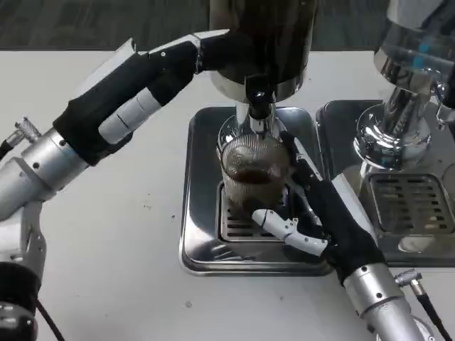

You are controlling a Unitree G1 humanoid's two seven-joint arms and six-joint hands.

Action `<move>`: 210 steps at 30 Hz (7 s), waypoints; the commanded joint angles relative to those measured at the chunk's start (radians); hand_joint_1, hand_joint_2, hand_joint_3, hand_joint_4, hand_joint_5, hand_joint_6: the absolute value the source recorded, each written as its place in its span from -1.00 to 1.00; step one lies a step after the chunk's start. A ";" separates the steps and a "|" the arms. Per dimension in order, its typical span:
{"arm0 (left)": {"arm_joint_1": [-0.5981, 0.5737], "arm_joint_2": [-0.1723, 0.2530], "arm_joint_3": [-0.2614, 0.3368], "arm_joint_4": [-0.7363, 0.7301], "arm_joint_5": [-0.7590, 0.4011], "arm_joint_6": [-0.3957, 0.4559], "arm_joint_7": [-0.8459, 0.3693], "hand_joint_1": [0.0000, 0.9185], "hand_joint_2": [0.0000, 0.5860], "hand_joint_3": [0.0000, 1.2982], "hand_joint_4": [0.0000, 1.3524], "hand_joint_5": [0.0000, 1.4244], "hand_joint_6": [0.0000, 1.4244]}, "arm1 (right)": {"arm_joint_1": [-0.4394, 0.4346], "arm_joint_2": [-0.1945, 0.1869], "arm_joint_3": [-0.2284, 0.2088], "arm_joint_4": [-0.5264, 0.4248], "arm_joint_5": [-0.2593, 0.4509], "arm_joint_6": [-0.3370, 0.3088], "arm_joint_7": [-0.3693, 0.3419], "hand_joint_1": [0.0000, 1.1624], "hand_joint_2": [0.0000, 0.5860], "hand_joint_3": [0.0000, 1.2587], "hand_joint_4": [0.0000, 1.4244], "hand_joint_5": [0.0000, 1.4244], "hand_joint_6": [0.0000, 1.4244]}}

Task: Grasp the cup under the faucet to collect the drink, then remove the cup.

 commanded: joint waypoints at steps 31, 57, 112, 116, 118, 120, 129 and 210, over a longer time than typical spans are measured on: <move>0.210 0.131 0.122 0.056 0.020 0.054 0.056 -1.00 -0.65 -0.57 -0.73 -0.77 -0.83 | -0.100 0.038 0.013 0.184 -0.057 -0.088 -0.117 0.11 -0.29 -1.00 -1.00 -1.00 -0.99; 0.236 0.150 0.116 0.048 0.029 0.067 0.066 -1.00 -0.65 -0.47 -0.65 -0.72 -0.83 | -0.133 0.058 0.045 0.283 -0.129 -0.104 -0.221 0.15 -0.29 -1.00 -1.00 -0.93 -0.89; 0.245 0.156 0.102 0.044 0.050 0.086 0.064 -1.00 -0.53 -0.41 -0.54 -0.66 -0.76 | -0.064 0.095 0.151 0.274 -0.345 -0.100 -0.758 0.21 -0.29 -0.20 -0.14 0.04 0.45; 0.240 0.153 0.100 0.050 0.054 0.087 0.061 -1.00 -0.52 -0.41 -0.54 -0.66 -0.76 | -0.047 0.089 0.148 0.252 -0.360 -0.109 -0.782 0.21 -0.29 -0.18 -0.13 0.07 0.48; 0.237 0.151 0.097 0.053 0.056 0.087 0.061 -1.00 -0.52 -0.41 -0.54 -0.66 -0.76 | -0.038 0.085 0.145 0.237 -0.364 -0.112 -0.790 0.21 -0.29 -0.17 -0.13 0.07 0.50; 0.235 0.150 0.096 0.056 0.057 0.087 0.061 -1.00 -0.52 -0.41 -0.54 -0.66 -0.76 | -0.030 0.081 0.144 0.221 -0.366 -0.112 -0.794 0.21 -0.29 -0.16 -0.12 0.07 0.52; 0.226 0.143 0.090 0.071 0.061 0.085 0.059 -1.00 -0.51 -0.41 -0.54 -0.66 -0.75 | -0.001 0.065 0.140 0.162 -0.382 -0.105 -0.803 0.18 -0.27 -0.12 -0.08 0.10 0.54; 0.472 0.356 -0.195 -0.275 0.087 -0.425 0.083 -1.00 -0.51 -0.66 -0.84 -0.87 -0.85 | 0.537 -0.090 -0.046 -0.604 -0.332 -0.055 -0.375 0.15 -0.19 0.02 0.05 0.26 0.68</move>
